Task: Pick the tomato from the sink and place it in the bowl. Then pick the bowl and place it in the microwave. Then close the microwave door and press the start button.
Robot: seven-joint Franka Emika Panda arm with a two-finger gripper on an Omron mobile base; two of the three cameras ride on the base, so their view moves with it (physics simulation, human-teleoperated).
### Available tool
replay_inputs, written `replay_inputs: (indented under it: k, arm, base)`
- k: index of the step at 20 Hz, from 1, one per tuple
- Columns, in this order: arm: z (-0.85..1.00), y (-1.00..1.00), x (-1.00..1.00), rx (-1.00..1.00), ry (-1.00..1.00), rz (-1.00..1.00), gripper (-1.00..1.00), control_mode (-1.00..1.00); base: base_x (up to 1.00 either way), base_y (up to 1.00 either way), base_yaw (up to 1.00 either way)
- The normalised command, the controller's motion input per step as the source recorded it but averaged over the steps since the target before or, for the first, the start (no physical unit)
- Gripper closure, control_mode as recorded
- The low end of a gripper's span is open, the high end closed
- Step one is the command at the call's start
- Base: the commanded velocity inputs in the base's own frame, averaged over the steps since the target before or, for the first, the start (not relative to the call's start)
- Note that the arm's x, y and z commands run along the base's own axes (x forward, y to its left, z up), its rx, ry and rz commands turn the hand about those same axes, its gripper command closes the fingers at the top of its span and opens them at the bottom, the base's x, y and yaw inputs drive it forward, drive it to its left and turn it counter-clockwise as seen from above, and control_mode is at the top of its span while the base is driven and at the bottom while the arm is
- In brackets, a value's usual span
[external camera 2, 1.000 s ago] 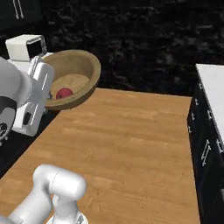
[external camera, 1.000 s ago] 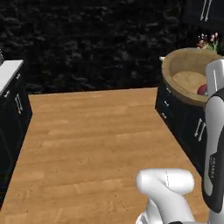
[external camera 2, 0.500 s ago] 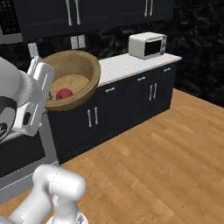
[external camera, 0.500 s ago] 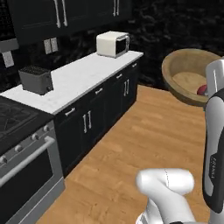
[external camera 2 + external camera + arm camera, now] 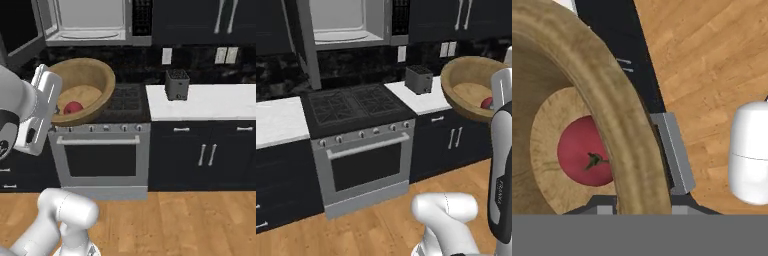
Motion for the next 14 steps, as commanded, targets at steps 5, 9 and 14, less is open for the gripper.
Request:
replay_inputs:
  k: [5,9,14]
  arm:
    - [0.00,0.00,0.00,0.00,0.00,0.00,1.00,1.00]
    - [0.00,0.00,0.00,0.00,0.00,0.00,1.00,1.00]
    - [0.00,0.00,0.00,0.00,0.00,0.00,1.00,1.00]
  base:
    - [0.08,-0.10,0.98]
    - [0.00,-0.86,0.68]
    - [0.08,-1.00,0.51]
